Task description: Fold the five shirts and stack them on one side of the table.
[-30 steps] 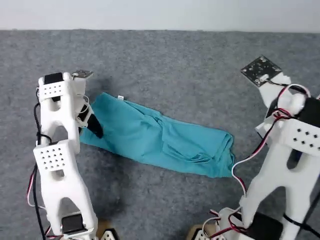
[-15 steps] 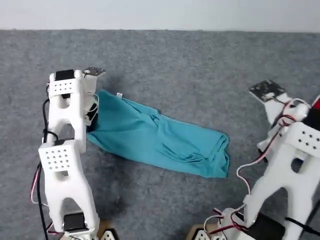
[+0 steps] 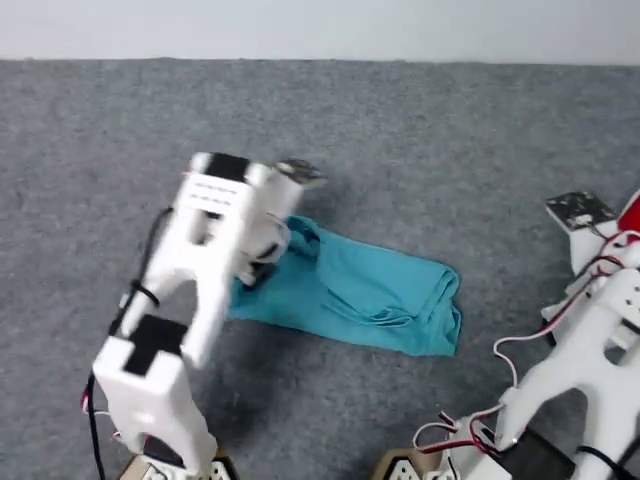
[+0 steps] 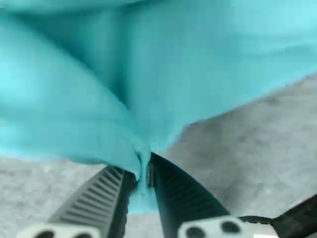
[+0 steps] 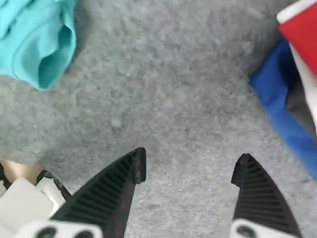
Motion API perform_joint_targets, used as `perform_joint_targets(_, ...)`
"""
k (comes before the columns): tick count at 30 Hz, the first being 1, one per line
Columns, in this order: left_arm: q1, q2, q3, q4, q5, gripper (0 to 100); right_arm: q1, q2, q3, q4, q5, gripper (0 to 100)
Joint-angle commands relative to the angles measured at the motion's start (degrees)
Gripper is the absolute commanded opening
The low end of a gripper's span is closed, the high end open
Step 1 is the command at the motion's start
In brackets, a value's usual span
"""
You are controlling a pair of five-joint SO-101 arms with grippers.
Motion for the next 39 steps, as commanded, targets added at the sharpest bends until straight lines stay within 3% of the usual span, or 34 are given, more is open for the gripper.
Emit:
perform_joint_targets(1, 9.32, -6.15, 0.31, 1.41, -0.26, 1, 2.24, -1.19, 0.97, -0.92, 2.46, 28.4)
perform_joint_targets(11, 28.57, -7.03, -5.32, -0.44, -0.26, 1, 7.34, -1.27, 9.58, -6.02, 8.26, 28.4)
perform_joint_targets(23, 35.25, 15.56, -34.77, 1.32, -0.09, 1, 9.1, -1.71, 9.67, -6.02, 8.7, 28.4)
perform_joint_targets(28, 35.43, 22.51, -43.65, 1.41, 4.66, 2, 9.1, -1.71, 9.67, -6.02, 8.7, 28.4)
perform_joint_targets(32, 35.08, 22.33, -42.51, 1.49, 7.74, 12, 9.1, -1.71, 9.41, -6.02, 8.7, 28.4)
perform_joint_targets(37, 34.29, 18.29, -40.04, 1.49, 21.1, 35, 8.66, -1.71, 9.41, -6.02, 8.7, 28.4)
perform_joint_targets(39, 34.2, 17.32, -39.6, 1.49, 23.21, 39, 7.96, -1.71, 9.41, -6.02, 8.7, 28.4)
